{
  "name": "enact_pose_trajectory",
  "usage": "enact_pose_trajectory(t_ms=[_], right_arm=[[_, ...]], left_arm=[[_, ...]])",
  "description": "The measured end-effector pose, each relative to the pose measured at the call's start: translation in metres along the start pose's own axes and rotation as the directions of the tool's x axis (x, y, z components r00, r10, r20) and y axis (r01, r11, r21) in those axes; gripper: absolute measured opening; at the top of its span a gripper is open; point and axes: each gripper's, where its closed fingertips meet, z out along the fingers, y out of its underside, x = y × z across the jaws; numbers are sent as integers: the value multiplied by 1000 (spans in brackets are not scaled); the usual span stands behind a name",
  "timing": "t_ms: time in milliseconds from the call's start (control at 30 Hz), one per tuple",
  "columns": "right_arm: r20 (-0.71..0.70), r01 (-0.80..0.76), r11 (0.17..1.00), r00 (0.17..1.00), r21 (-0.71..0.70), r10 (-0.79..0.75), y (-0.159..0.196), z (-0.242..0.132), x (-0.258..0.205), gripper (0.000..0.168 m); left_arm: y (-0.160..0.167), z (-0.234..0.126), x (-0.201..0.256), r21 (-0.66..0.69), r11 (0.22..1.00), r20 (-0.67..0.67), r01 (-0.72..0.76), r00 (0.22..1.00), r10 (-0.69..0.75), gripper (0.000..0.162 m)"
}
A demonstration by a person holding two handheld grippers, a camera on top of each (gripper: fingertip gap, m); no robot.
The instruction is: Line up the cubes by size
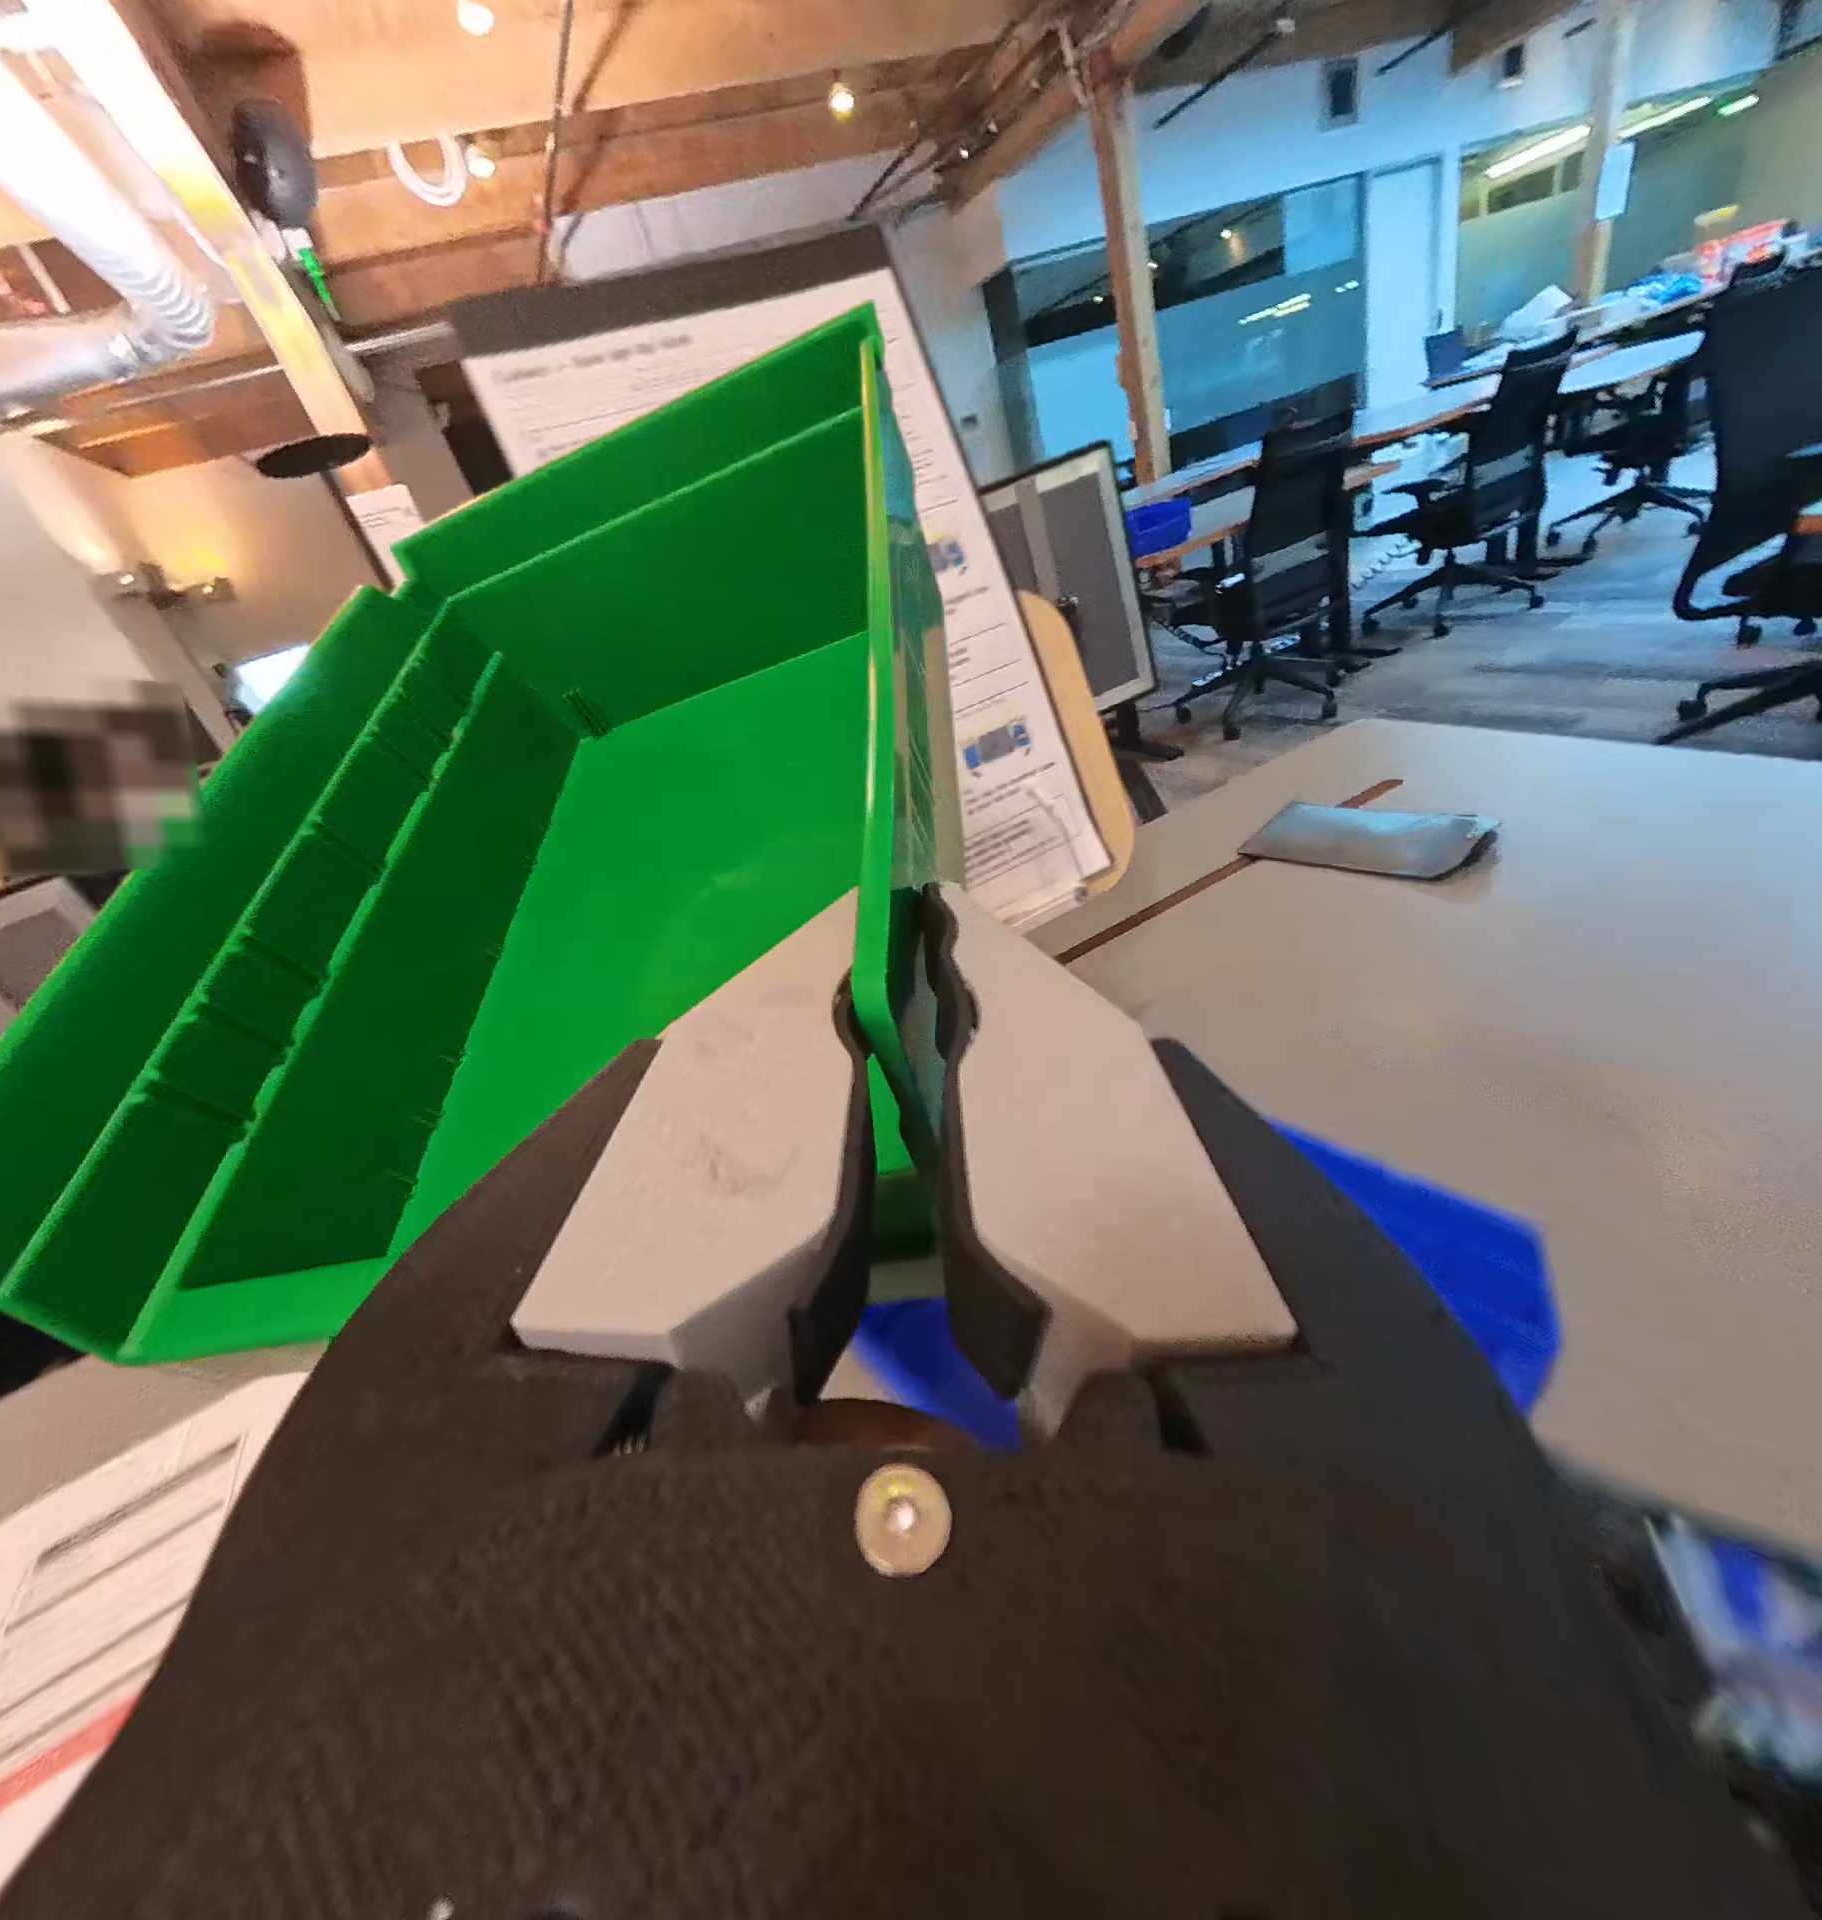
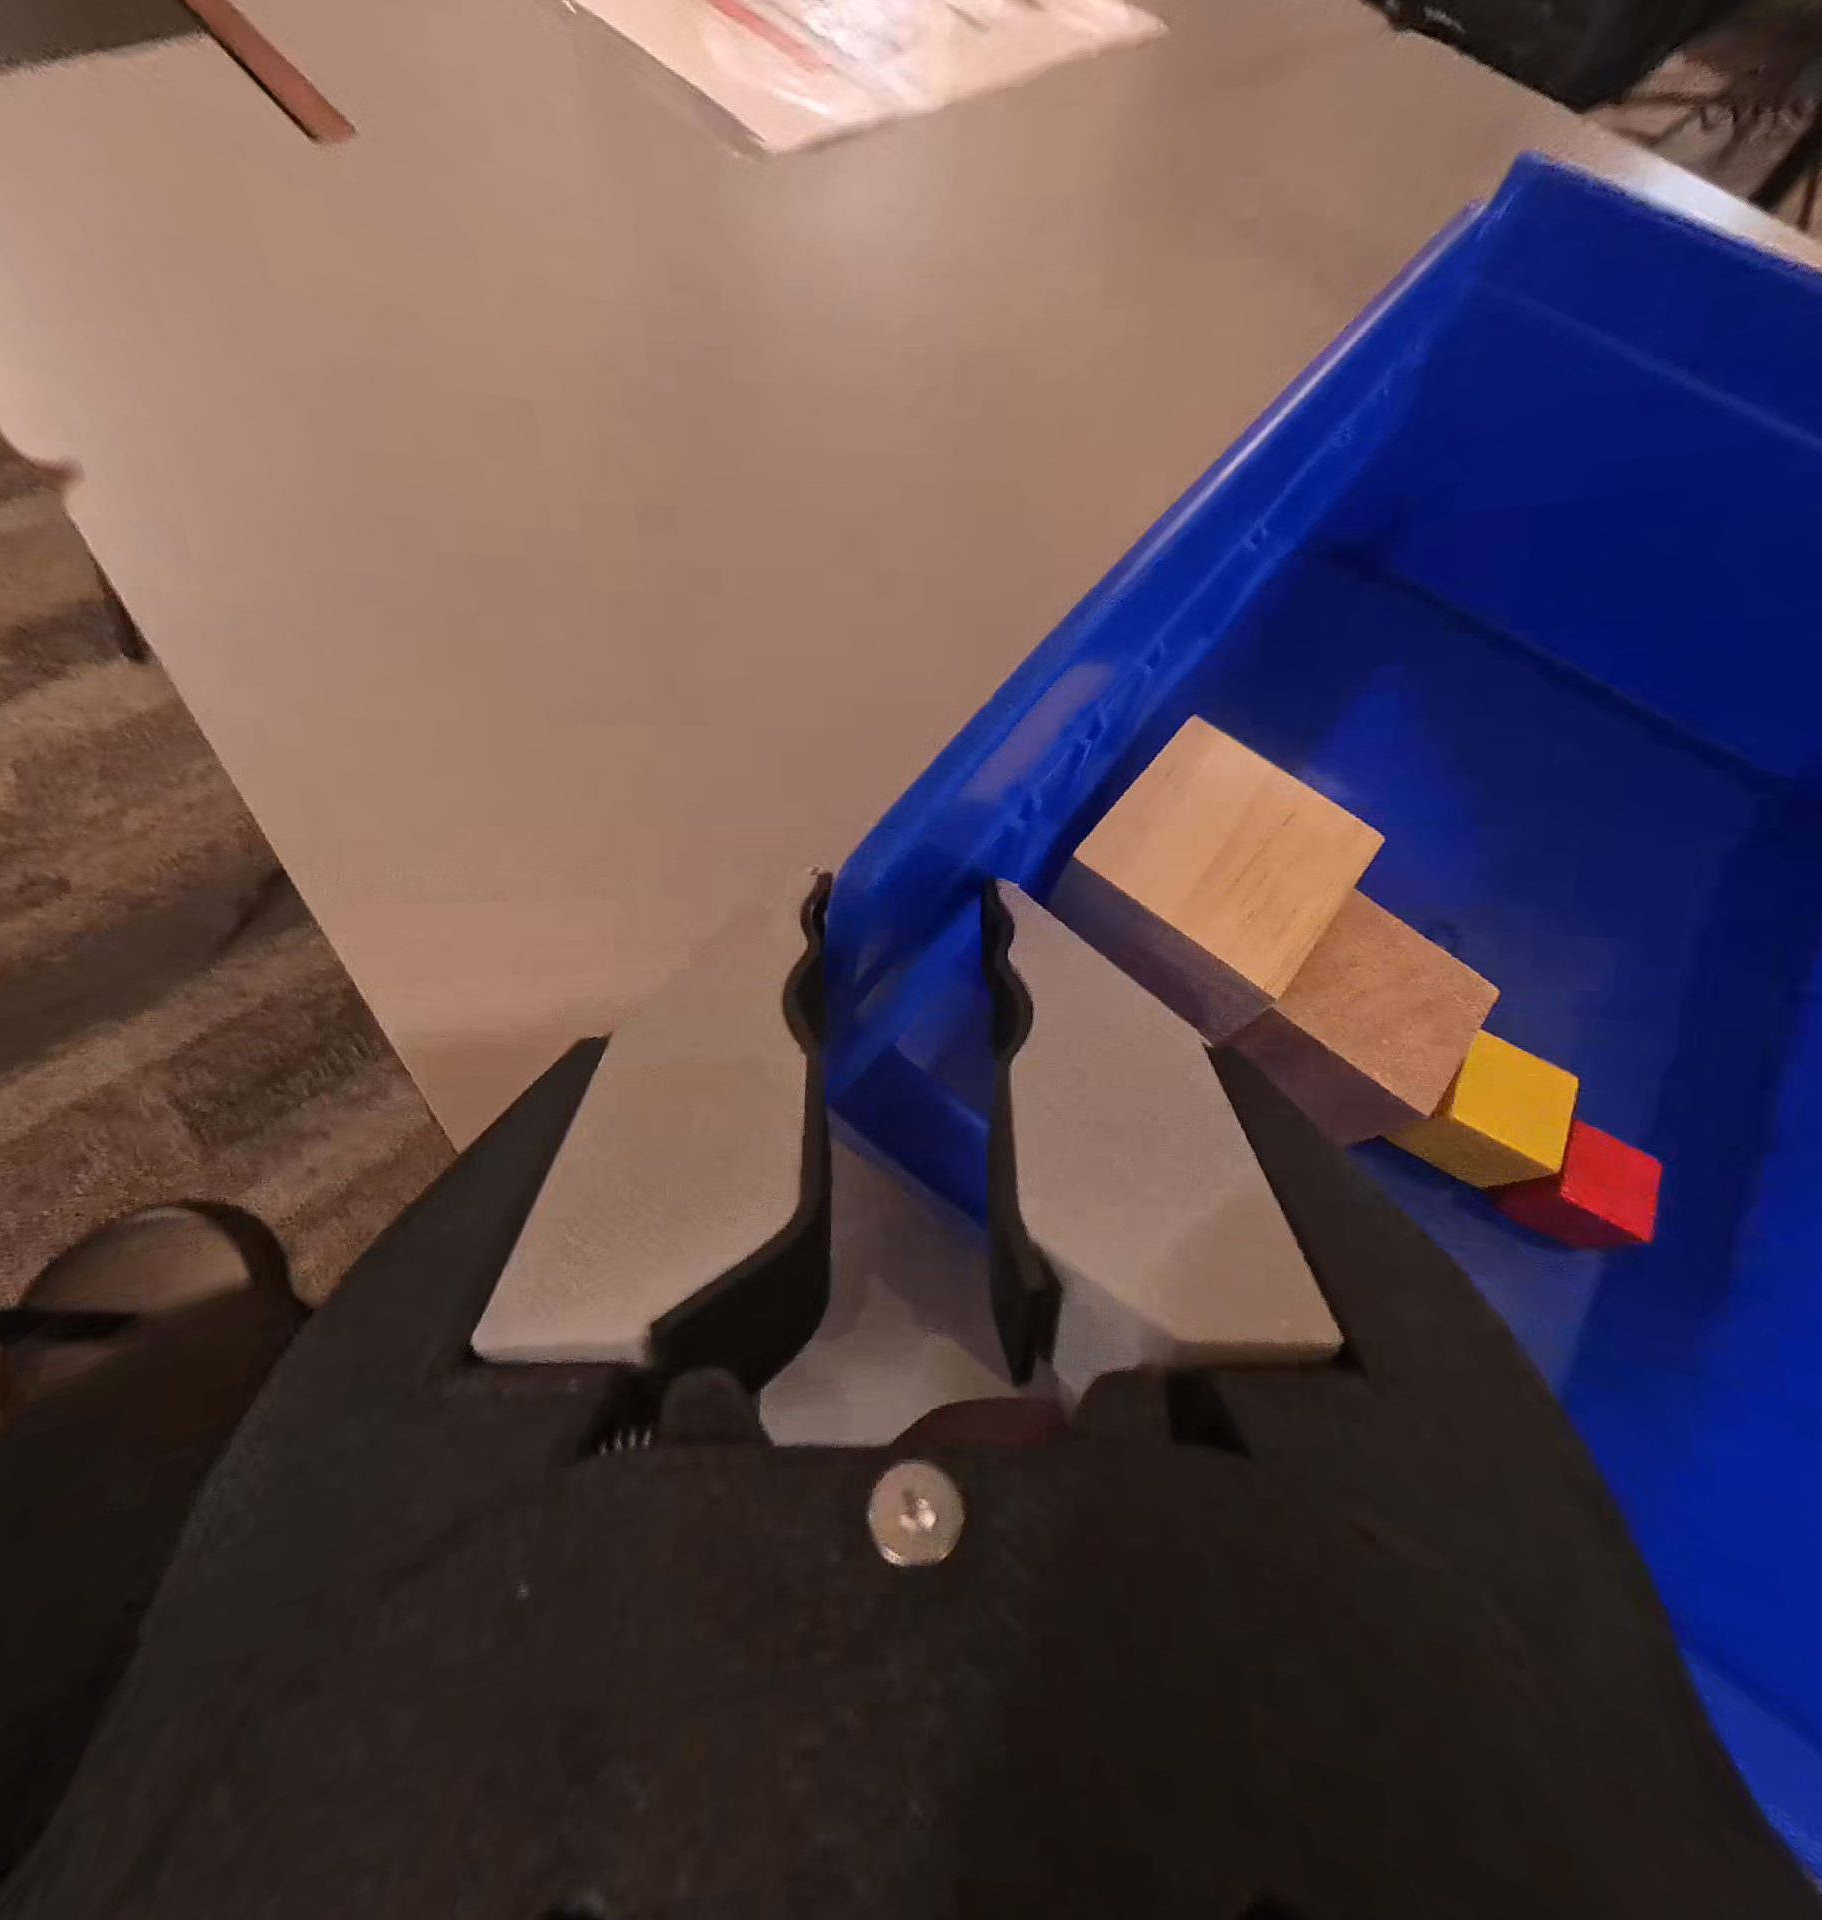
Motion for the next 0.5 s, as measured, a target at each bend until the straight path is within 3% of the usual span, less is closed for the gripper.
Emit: enact_pose_trajectory(t_ms=[167, 267, 367, 500], right_arm=[[72, -5, 994, 997, 109, -2, -54, 58, -66, 26], [96, 29, 973, 994, 230, -53, -86, 54, -87, 30], [177, 82, 943, 974, 322, -145, -84, 1, -89, 35], [142, 140, 813, 954, 565, -263, -56, -132, -30, 32]], left_arm=[[-22, 23, 28, -4, 1000, -88, -6, 996, 6, 1], [-37, 28, 40, -25, 999, -118, -21, 993, 18, 1], [-51, 25, 61, -15, 998, -145, -55, 988, 52, 1], [-52, 17, 121, 76, 997, -223, -24, 974, 41, 2]])
